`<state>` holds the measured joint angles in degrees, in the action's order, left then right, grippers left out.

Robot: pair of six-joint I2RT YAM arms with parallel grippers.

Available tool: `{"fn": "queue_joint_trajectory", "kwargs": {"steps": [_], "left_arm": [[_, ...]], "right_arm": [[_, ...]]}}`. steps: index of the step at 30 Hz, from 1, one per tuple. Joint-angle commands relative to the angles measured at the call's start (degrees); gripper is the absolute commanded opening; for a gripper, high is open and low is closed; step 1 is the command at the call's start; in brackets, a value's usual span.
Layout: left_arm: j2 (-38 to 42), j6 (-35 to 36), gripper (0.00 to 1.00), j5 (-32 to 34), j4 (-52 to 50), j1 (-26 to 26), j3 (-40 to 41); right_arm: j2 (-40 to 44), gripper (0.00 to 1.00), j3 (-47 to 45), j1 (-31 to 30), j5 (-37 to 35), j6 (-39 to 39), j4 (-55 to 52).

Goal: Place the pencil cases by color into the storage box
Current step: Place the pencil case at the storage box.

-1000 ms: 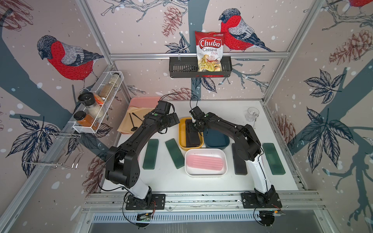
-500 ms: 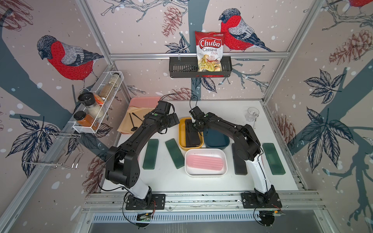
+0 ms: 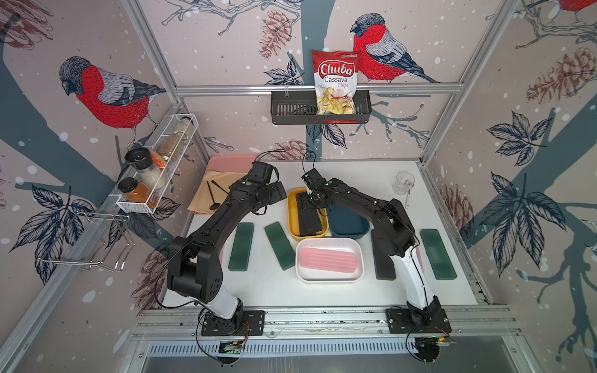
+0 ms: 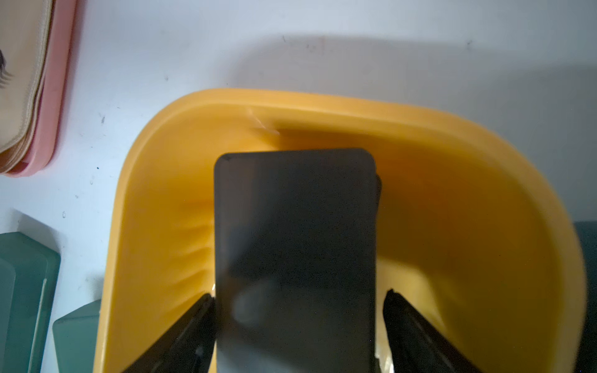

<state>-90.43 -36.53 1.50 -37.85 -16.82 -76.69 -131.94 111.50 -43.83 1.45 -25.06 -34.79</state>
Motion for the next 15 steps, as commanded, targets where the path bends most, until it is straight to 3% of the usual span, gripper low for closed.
{"fn": "queue_joint_trajectory", "kwargs": {"steps": [1, 15], "left_arm": [[0.8, 0.9, 0.98, 0.6, -2.0, 0.1, -0.1], [5.7, -2.5, 0.98, -5.2, -8.7, -1.5, 7.2]], "right_arm": [[-0.7, 0.85, 2.1, -0.6, -2.3, 1.5, -2.0], [0.5, 0.86, 6.3, -1.4, -6.6, 5.4, -4.8]]}}
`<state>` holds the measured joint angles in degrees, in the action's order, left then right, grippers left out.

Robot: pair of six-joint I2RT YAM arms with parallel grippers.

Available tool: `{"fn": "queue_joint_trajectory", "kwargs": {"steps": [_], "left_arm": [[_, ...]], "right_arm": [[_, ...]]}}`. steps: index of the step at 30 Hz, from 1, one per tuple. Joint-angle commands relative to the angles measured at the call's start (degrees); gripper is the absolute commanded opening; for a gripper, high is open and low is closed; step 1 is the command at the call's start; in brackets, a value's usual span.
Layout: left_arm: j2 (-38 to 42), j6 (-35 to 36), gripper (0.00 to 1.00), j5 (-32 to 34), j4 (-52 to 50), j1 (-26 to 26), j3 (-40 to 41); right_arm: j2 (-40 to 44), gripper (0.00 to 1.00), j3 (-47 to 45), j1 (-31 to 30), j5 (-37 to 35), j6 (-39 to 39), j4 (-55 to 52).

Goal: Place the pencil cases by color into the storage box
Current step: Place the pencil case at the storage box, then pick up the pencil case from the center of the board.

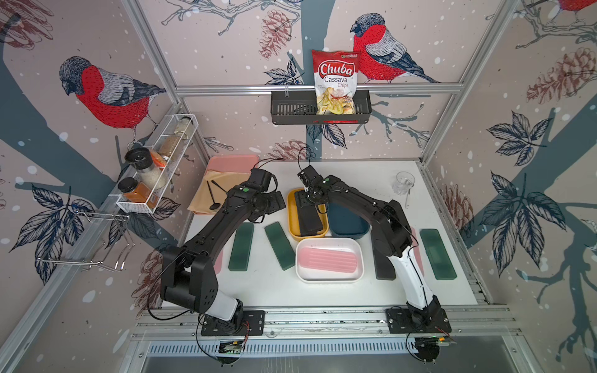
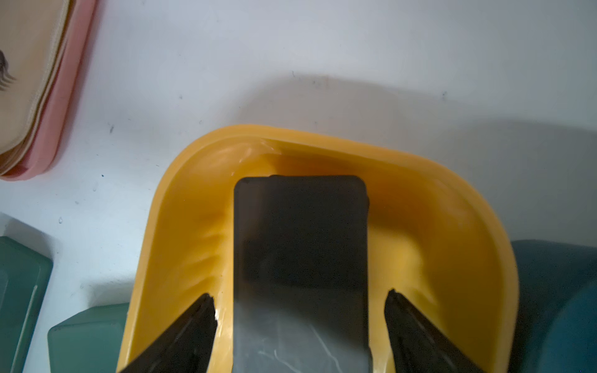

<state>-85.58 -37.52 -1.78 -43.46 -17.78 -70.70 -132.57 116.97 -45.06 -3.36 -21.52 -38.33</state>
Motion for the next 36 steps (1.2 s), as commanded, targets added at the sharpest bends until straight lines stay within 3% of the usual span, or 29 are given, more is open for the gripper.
{"fn": "queue_joint_trajectory", "kwargs": {"steps": [1, 12, 23, 36], "left_arm": [[1.1, -2.0, 0.98, -2.0, -3.7, -1.0, 1.8], [1.6, -6.7, 0.98, -3.6, -5.8, -2.7, 7.6], [0.0, -13.3, 0.98, -6.4, 0.4, -3.0, 12.8], [-2.8, -16.2, 0.98, -6.8, 6.4, -3.0, 16.0]], "right_arm": [[1.5, 0.86, 1.0, -0.2, -1.9, 2.3, -1.4], [6.2, 0.87, 0.5, 0.6, -1.4, 5.4, -0.9], [12.0, 0.9, -8.6, 1.2, -0.5, 5.2, 2.9], [14.1, 0.9, -12.2, 1.5, -0.6, 4.8, 4.0]]}}
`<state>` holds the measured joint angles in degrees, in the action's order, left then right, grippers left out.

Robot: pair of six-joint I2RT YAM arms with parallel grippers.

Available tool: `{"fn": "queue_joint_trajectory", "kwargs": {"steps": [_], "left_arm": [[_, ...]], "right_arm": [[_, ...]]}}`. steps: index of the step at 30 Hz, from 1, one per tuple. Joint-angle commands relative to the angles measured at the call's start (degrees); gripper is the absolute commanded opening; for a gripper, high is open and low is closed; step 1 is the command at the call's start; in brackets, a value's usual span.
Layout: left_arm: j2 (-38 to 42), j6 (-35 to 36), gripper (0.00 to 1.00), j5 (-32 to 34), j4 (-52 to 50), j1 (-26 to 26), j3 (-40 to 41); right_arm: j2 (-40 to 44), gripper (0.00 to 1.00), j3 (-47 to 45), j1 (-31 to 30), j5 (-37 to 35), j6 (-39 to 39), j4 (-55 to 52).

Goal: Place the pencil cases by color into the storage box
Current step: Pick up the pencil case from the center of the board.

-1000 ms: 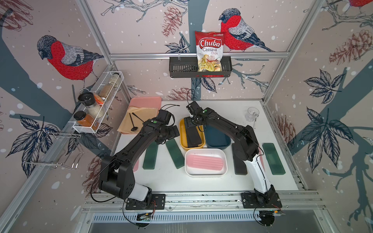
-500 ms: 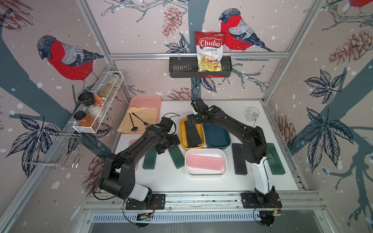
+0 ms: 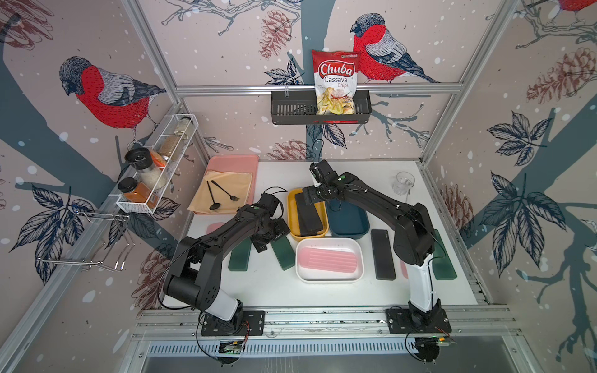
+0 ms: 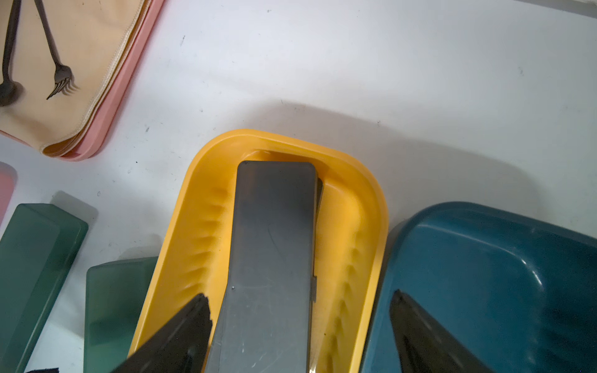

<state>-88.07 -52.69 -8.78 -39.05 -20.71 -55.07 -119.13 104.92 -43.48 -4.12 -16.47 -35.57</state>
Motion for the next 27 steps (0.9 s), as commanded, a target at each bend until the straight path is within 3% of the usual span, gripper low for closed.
{"fn": "queue_joint_trajectory", "kwargs": {"steps": [1, 27], "left_arm": [[-0.5, -1.1, 0.98, 0.1, 2.4, -0.1, 0.4], [-7.7, 1.3, 0.98, 3.4, 1.6, -0.1, 0.7]], "right_arm": [[0.6, 0.9, -0.2, -0.1, 0.3, -0.3, 1.3], [-1.4, 0.9, 2.6, -0.6, 2.4, -0.6, 1.3]]}}
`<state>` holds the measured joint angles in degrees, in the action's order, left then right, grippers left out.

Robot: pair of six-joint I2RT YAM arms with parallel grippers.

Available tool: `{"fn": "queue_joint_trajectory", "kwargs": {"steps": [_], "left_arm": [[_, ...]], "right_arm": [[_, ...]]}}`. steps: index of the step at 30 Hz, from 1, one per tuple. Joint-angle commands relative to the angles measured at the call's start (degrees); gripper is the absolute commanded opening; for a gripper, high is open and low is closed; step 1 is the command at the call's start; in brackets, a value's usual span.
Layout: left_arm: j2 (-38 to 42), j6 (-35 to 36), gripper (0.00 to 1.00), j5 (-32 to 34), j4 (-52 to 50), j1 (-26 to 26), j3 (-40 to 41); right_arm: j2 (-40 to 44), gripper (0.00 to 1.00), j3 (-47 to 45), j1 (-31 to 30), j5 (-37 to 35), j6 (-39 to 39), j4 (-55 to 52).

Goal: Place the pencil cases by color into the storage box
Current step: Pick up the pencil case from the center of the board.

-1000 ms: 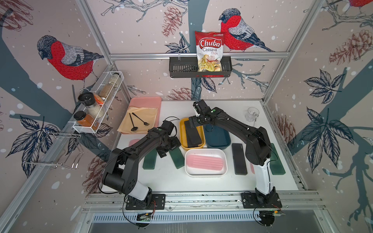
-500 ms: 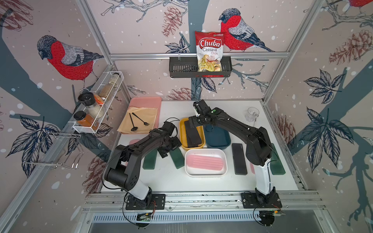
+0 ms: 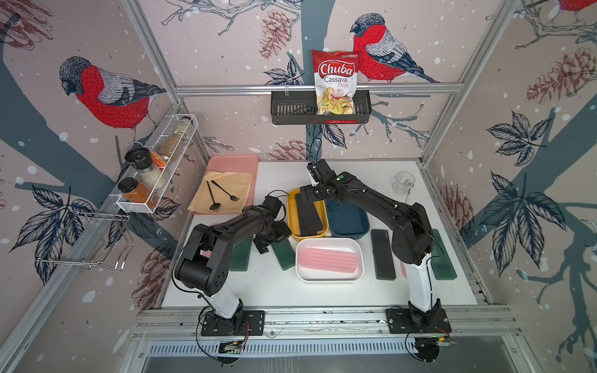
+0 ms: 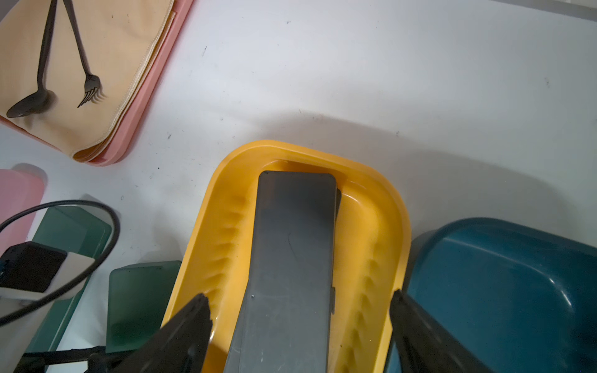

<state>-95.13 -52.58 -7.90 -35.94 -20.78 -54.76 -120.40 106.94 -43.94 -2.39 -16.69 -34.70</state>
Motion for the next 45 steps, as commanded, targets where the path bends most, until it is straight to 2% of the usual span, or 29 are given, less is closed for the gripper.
{"fn": "queue_joint_trajectory", "kwargs": {"steps": [1, 5, 16, 26, 32, 45], "left_arm": [[-0.7, 1.3, 0.98, 2.9, -1.9, -0.1, 0.4], [-0.1, 1.6, 0.96, 3.8, -2.8, -0.1, 0.8], [1.2, 1.3, 0.73, 4.5, -3.2, -0.1, 1.6], [2.2, 4.3, 0.66, 8.0, -8.4, 1.1, -2.1], [2.8, 7.7, 0.66, 10.5, -13.4, 2.0, -8.4], [2.1, 13.3, 0.65, 10.9, -25.5, 2.4, -25.7]], "right_arm": [[-0.3, 0.9, 0.7, -0.2, 0.7, -0.4, 0.4], [-0.5, 0.9, 1.2, -0.3, 0.8, -0.3, 0.4], [-0.4, 0.9, 1.0, -0.4, 0.6, -0.3, 0.4], [0.3, 0.9, 1.0, -0.1, 1.4, -0.4, 0.6], [1.6, 0.9, 0.2, 1.2, 2.6, -1.1, 1.4], [6.6, 0.9, -5.9, 6.6, 3.4, -2.0, 3.6]]}}
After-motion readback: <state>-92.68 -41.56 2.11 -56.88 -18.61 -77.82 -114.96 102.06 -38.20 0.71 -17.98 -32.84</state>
